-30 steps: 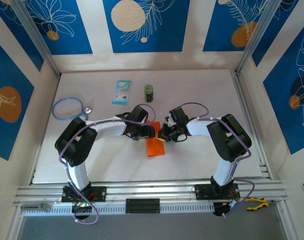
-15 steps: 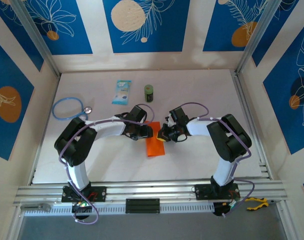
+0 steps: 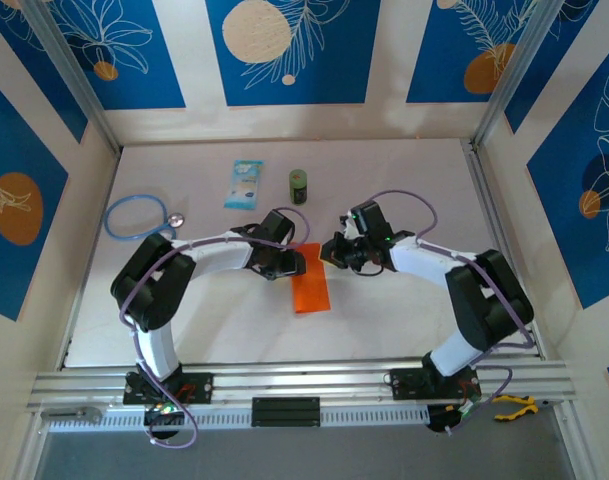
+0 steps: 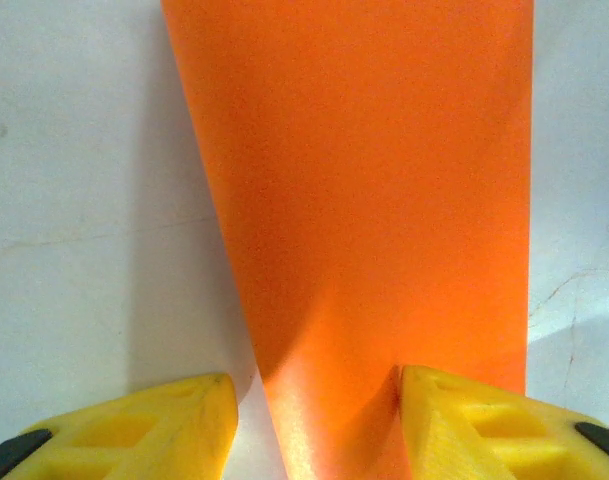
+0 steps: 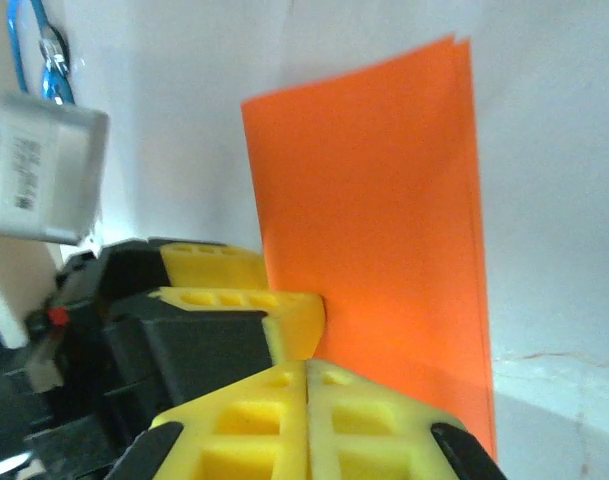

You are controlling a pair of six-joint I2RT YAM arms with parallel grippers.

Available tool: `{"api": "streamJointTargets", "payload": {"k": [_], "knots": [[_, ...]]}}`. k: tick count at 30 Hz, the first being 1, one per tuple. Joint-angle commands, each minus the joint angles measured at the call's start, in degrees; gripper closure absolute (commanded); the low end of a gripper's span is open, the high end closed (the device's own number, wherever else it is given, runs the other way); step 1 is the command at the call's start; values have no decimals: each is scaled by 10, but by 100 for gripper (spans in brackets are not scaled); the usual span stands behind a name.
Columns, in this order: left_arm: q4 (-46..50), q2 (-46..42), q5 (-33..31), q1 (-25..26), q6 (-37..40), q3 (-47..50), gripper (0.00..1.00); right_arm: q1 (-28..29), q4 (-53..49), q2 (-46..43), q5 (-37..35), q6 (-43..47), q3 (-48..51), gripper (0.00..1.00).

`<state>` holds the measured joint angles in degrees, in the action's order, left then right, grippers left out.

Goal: Fold a paper plane with a square sheet of paper (pick it up from the middle)
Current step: Hold the square sheet of paper at the center of the table.

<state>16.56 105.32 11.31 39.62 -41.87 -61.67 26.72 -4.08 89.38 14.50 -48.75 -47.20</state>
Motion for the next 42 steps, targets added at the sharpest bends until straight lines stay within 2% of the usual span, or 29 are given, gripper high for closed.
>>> {"api": "streamJointTargets", "payload": {"k": [1, 29, 34, 42], "knots": [[3, 44, 14, 6, 9, 5, 50, -12, -31, -17, -30, -13, 29, 93], [37, 83, -6, 22, 29, -24, 46, -22, -27, -6, -10, -16, 45, 93], [36, 85, -5, 22, 27, -24, 47, -3, -16, 12, 20, 9, 24, 97], [33, 86, -5, 22, 25, -24, 46, 30, -75, 68, -24, 32, -41, 100]]}}
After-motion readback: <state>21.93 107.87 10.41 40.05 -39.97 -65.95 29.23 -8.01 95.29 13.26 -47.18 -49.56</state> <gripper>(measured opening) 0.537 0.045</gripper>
